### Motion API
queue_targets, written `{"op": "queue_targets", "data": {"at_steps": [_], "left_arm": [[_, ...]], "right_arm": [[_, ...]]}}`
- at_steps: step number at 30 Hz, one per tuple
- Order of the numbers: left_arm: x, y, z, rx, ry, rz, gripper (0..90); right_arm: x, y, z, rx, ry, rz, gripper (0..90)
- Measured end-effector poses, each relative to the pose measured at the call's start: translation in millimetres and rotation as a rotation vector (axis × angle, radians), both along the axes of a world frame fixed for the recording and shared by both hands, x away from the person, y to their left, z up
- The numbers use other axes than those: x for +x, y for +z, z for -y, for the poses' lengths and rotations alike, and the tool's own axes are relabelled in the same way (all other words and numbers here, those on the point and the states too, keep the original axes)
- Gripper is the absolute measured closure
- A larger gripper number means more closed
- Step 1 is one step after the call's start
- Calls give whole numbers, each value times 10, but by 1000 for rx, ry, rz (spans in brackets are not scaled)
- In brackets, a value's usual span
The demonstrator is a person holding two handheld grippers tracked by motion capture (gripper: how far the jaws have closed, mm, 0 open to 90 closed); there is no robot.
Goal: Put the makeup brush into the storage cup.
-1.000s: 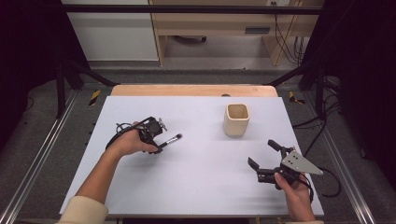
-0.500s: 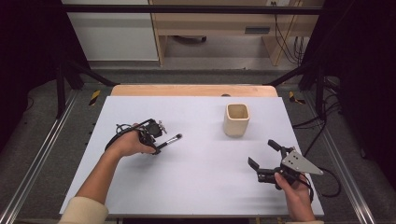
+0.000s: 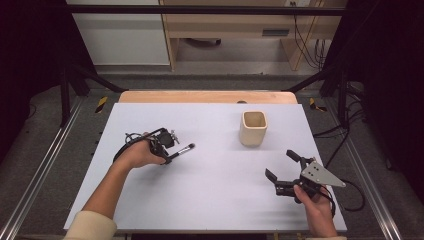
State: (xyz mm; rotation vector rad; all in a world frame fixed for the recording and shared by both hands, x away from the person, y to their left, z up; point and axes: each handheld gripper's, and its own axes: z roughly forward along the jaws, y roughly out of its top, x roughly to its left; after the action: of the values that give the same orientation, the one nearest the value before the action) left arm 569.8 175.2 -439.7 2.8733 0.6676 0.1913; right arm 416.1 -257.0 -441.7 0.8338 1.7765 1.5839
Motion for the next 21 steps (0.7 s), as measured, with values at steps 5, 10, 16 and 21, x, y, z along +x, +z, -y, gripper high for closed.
{"op": "queue_targets", "data": {"at_steps": [5, 10, 16, 21], "left_arm": [[-3, -9, 6, 0, -1, -6, 681], [-8, -22, 15, -1, -8, -14, 736], [-32, -25, 16, -8, -6, -16, 788], [-76, -25, -13, -33, 7, 15, 791]], "right_arm": [[-1, 1, 1, 0, 0, 0, 33], [0, 0, 0, 0, 0, 0, 33], [0, 0, 1, -1, 0, 0, 34], [0, 0, -1, -2, 1, 2, 34]]}}
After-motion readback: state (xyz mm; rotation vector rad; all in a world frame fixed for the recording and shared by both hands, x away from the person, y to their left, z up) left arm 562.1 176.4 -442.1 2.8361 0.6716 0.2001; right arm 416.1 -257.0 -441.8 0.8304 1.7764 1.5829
